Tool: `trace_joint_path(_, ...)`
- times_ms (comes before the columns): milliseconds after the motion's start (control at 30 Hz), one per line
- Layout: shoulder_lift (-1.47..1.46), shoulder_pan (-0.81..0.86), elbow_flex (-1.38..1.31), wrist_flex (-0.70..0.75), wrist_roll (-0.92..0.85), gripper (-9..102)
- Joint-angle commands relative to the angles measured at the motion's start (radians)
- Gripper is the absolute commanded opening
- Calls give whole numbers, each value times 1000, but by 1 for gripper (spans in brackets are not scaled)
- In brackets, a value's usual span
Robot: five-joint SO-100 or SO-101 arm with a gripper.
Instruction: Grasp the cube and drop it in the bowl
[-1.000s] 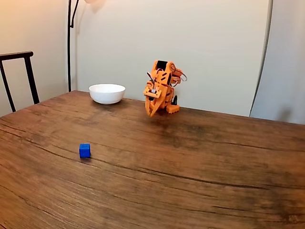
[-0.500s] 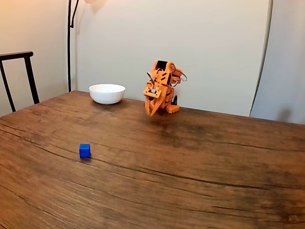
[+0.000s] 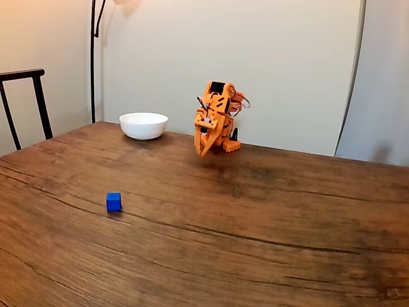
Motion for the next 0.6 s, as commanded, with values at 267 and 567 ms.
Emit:
trace_joint_path(267, 6, 98, -232, -166, 0, 0)
trace_joint_path(567, 2, 117, -350, -225, -97, 0)
